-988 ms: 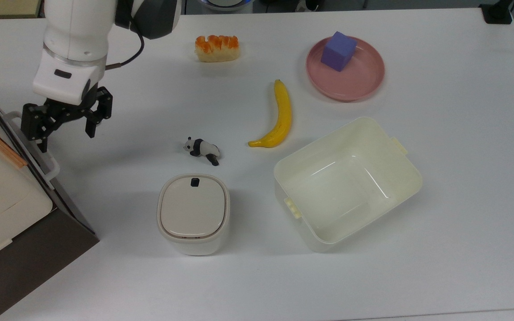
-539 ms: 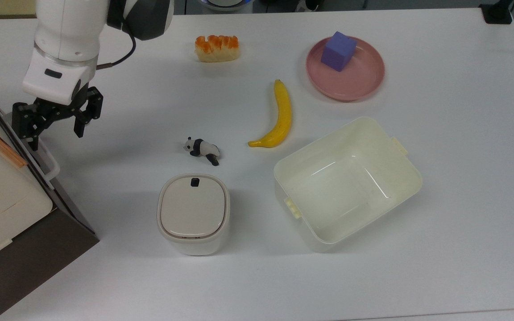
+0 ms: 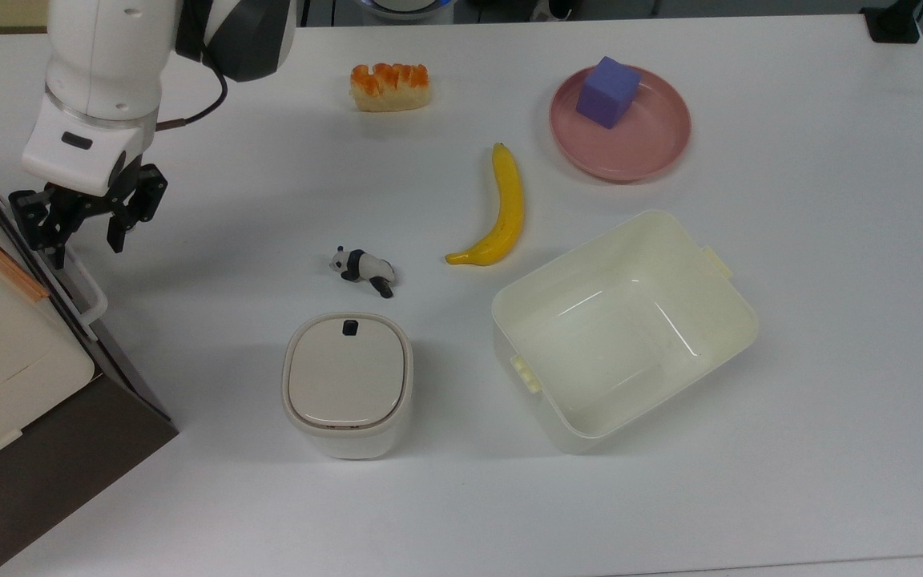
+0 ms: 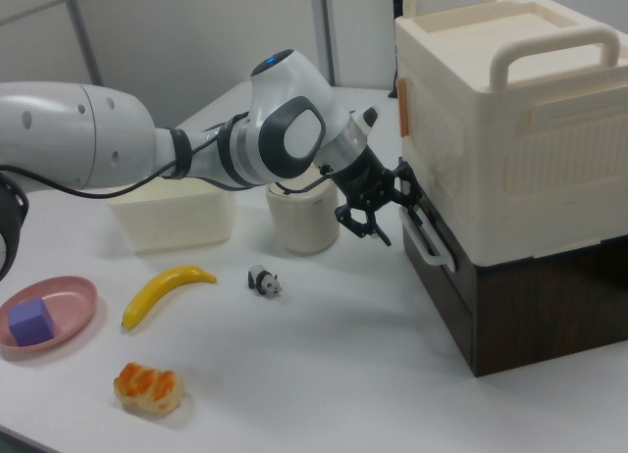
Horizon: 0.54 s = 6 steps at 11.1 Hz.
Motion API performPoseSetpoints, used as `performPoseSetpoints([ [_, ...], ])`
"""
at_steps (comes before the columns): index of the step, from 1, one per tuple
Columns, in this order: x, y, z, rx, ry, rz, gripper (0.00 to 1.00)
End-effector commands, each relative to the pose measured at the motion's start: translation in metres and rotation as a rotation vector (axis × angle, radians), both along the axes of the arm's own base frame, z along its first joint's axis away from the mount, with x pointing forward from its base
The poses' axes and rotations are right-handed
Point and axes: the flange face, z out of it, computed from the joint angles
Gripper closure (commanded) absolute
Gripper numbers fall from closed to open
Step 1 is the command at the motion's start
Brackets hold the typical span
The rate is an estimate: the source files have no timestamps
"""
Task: Slide open the drawer
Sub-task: 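Lower the gripper and hook it behind the white drawer handle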
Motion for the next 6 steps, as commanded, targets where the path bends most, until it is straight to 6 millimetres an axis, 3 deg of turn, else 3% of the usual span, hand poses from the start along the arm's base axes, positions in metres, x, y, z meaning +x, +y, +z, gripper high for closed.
performPoseSetpoints([
  [1, 0.0037, -0.0004, 0.0039, -0.006, -0.016, -0.029, 0.6],
  [3, 0.0037, -0.0005, 0.0039, -0.004, -0.023, -0.046, 0.72],
  [6, 0.0011, -0.0085, 0.0034, -0.011, -0.02, -0.058, 0.73],
])
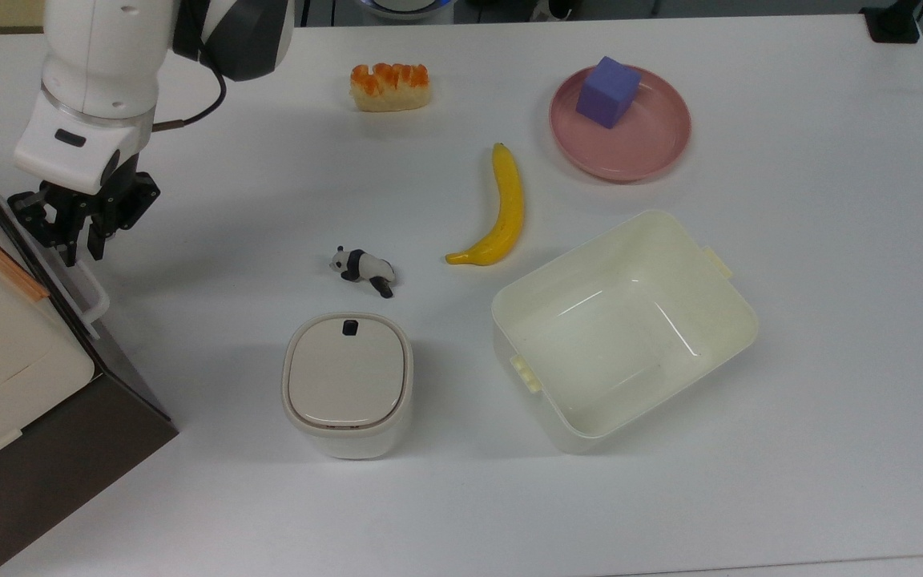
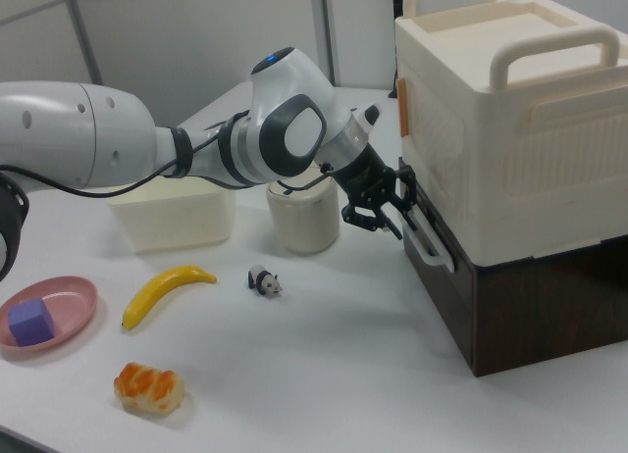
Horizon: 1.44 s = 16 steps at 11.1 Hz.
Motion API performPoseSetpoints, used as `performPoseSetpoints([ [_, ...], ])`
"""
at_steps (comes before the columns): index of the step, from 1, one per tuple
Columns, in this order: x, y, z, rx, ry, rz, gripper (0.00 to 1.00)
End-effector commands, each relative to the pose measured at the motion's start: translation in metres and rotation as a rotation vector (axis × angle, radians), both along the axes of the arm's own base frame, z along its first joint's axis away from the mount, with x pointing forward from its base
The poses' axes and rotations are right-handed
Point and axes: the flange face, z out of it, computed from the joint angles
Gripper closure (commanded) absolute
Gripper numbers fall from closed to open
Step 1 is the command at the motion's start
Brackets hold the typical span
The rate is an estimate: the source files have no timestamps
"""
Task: Slide open the drawer
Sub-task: 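Lower the gripper and hook it behind the white drawer handle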
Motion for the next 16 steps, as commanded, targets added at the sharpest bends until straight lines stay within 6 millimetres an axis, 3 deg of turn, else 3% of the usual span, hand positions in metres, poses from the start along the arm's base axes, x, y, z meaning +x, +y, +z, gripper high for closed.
performPoseSetpoints([
  [1, 0.0, -0.008, -0.001, -0.018, 0.003, -0.029, 0.73],
  [3, 0.001, -0.009, -0.01, -0.017, 0.015, -0.029, 0.73],
  [6, 0.001, -0.01, -0.01, -0.018, 0.016, -0.029, 0.96],
  [7, 0.001, -0.01, -0.01, -0.017, 0.014, -0.03, 0.99],
  [11, -0.005, -0.005, -0.002, -0.015, 0.011, -0.024, 0.99],
  [16, -0.031, 0.026, -0.002, 0.011, 0.04, 0.01, 0.98],
])
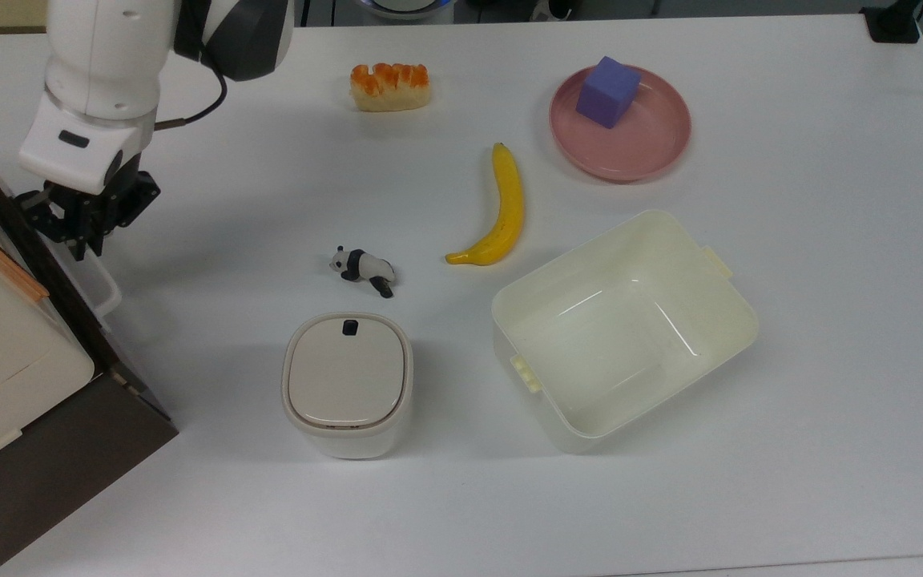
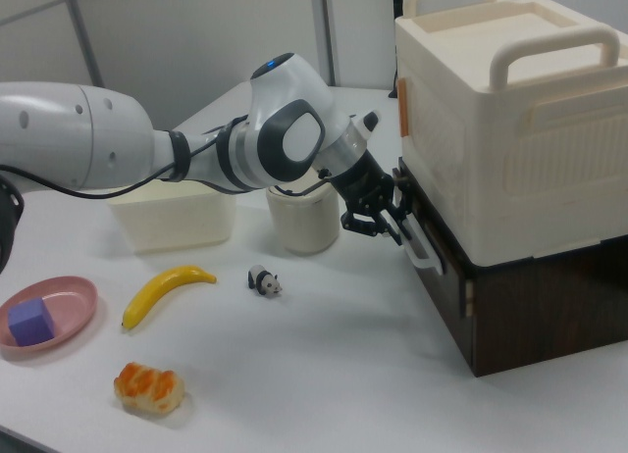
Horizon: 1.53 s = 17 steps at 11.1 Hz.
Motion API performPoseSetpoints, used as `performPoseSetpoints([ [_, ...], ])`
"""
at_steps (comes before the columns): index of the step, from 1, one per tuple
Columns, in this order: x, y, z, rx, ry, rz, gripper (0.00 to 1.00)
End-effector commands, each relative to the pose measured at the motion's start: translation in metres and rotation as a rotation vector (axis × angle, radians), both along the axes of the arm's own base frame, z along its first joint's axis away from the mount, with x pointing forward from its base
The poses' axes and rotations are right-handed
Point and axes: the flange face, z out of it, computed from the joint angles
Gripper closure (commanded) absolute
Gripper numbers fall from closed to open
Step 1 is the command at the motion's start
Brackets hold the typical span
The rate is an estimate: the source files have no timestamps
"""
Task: Slide open the drawer
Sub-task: 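Pull the drawer handle outward with the gripper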
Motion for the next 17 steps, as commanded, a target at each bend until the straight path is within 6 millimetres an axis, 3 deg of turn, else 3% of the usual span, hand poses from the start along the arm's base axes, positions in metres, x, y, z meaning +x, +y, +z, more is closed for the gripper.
performPoseSetpoints([
  [1, -0.027, 0.035, 0.004, 0.015, 0.026, 0.022, 0.98],
  [7, -0.054, 0.074, 0.0, 0.042, 0.06, 0.068, 0.98],
  [12, -0.056, 0.082, -0.006, 0.054, 0.059, 0.048, 0.97],
  [13, -0.058, 0.082, -0.008, 0.054, 0.063, 0.049, 0.93],
  [14, -0.058, 0.081, -0.008, 0.055, 0.064, 0.046, 0.65],
  [15, -0.057, 0.08, -0.008, 0.055, 0.065, 0.042, 0.25],
  [16, -0.057, 0.079, -0.006, 0.057, 0.071, 0.032, 0.13],
  [17, -0.058, 0.08, -0.005, 0.062, 0.079, 0.022, 0.09],
])
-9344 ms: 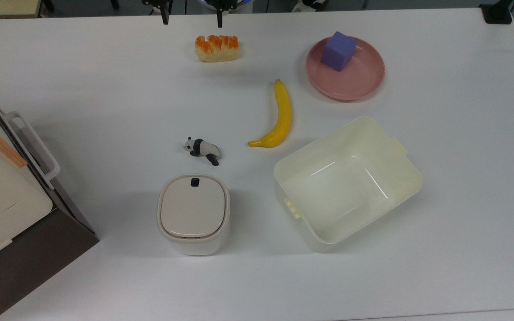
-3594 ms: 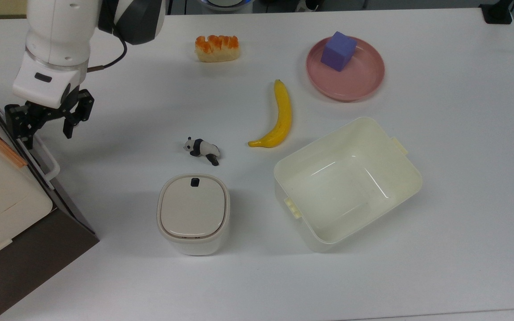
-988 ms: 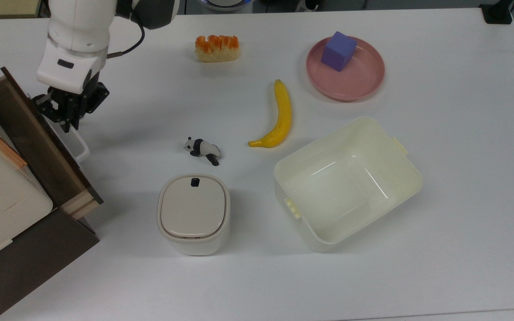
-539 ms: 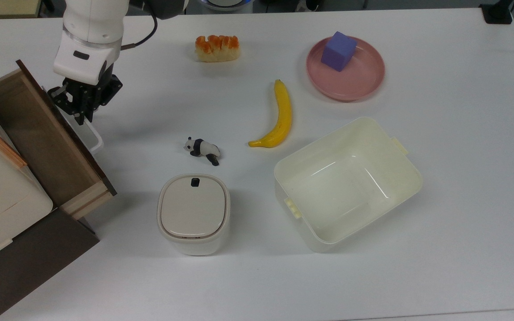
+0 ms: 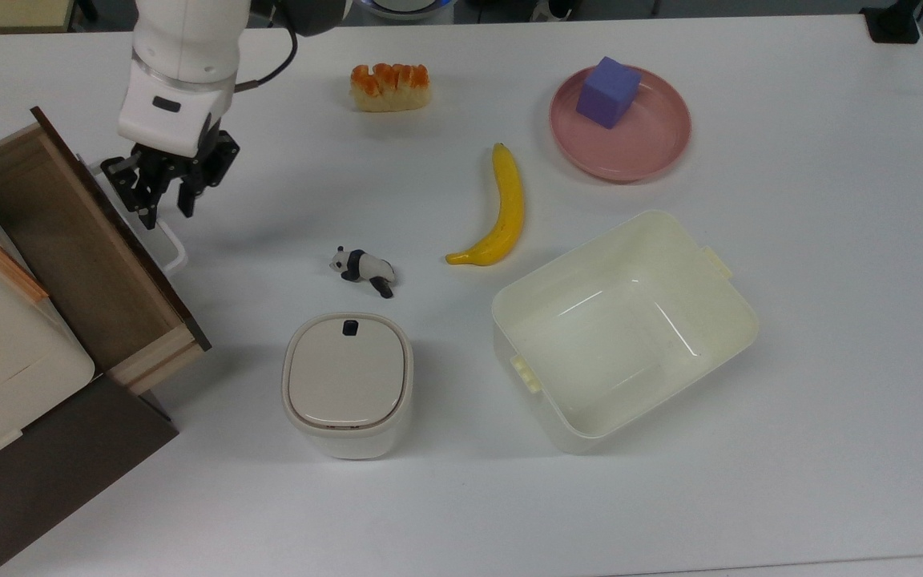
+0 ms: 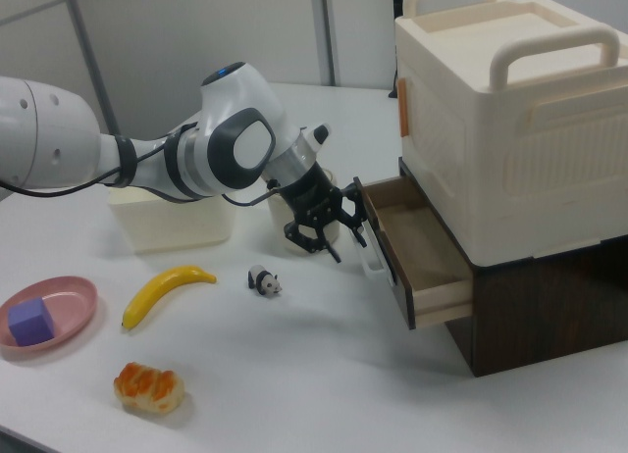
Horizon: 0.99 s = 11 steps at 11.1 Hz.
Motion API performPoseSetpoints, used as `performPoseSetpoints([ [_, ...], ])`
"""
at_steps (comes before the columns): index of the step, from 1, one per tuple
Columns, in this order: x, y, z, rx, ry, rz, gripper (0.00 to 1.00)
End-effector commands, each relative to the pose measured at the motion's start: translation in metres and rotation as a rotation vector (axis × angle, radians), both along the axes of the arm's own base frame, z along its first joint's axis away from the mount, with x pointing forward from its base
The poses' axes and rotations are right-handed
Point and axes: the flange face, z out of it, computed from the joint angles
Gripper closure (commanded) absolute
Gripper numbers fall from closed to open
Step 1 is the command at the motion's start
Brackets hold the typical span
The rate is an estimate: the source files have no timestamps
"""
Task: Slide open the drawer
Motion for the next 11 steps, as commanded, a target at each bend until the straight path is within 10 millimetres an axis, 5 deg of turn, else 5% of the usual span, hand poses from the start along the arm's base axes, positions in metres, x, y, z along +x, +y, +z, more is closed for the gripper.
performPoseSetpoints([
  [1, -0.015, 0.016, 0.011, 0.018, 0.037, -0.038, 0.09],
  [7, -0.01, 0.079, 0.073, 0.108, 0.144, -0.103, 0.0],
  [11, -0.017, 0.112, 0.101, 0.239, 0.046, -0.382, 0.0],
])
